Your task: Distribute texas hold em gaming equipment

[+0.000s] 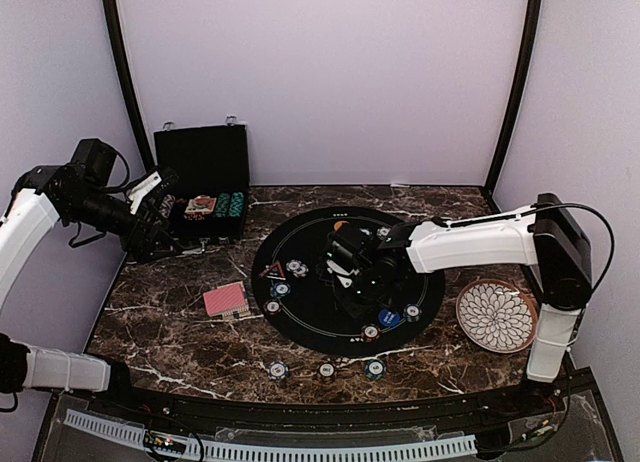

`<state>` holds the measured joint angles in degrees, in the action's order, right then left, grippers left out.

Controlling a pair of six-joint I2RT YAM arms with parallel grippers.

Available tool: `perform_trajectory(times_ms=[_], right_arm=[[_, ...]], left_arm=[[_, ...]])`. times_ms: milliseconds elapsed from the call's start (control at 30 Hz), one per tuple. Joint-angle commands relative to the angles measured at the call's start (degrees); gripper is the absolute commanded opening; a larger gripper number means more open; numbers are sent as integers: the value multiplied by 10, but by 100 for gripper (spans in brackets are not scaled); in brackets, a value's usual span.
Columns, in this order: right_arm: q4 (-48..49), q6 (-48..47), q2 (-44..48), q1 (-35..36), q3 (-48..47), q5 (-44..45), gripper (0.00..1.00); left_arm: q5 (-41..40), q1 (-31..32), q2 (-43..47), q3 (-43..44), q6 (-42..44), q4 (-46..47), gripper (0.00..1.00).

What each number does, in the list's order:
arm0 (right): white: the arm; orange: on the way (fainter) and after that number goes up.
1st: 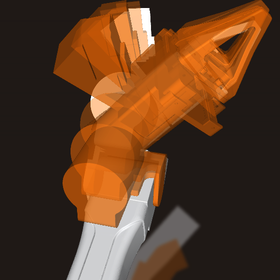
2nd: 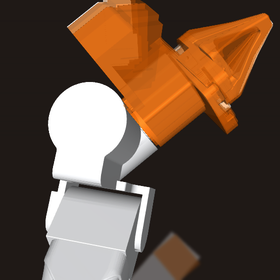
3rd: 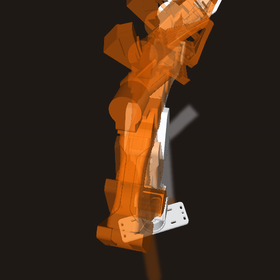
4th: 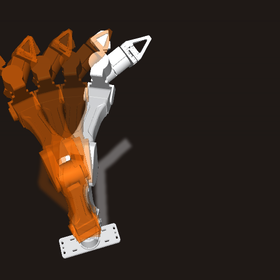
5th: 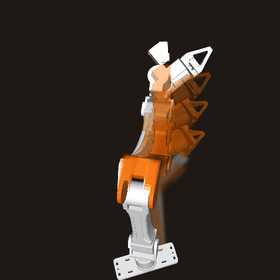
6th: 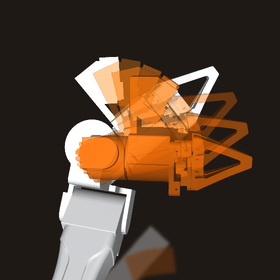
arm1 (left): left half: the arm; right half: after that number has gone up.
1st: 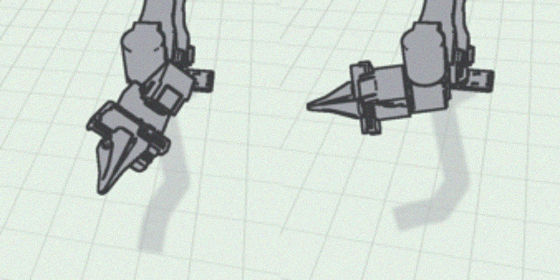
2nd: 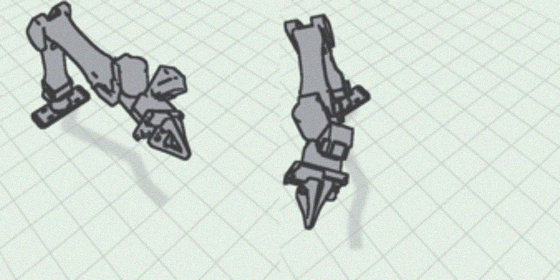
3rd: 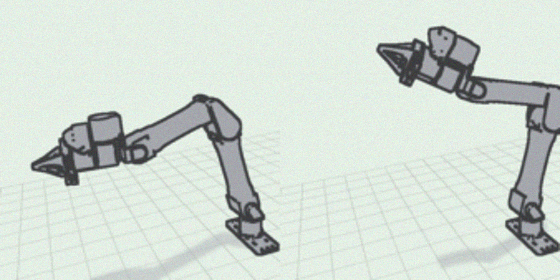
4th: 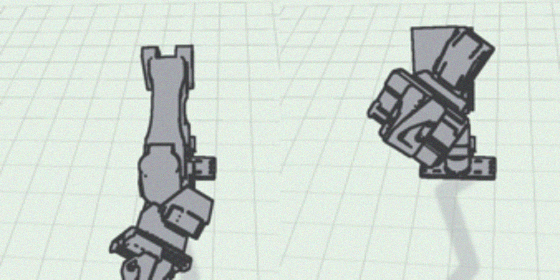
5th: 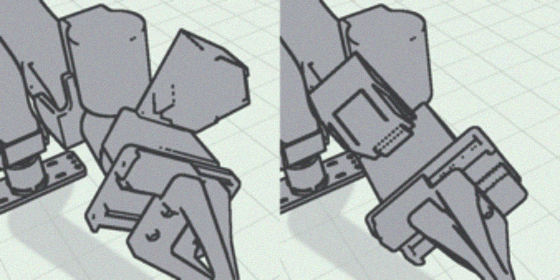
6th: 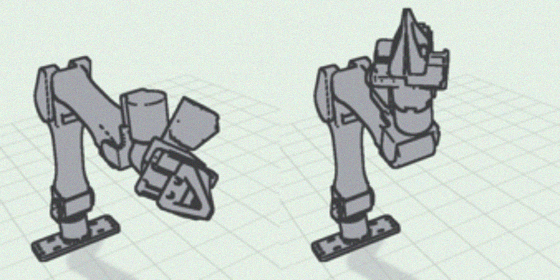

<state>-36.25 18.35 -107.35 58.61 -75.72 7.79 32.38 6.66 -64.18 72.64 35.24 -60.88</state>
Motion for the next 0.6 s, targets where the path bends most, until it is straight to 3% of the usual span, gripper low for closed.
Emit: perform_trajectory(times_ms=[0,567], right_arm=[[42,17,6,-4,4,-7,0],[80,35,-32,6,46,-43,0]], left_arm=[[14,2,-3,-3,6,6,99],[18,2,-4,-26,18,3,99]])
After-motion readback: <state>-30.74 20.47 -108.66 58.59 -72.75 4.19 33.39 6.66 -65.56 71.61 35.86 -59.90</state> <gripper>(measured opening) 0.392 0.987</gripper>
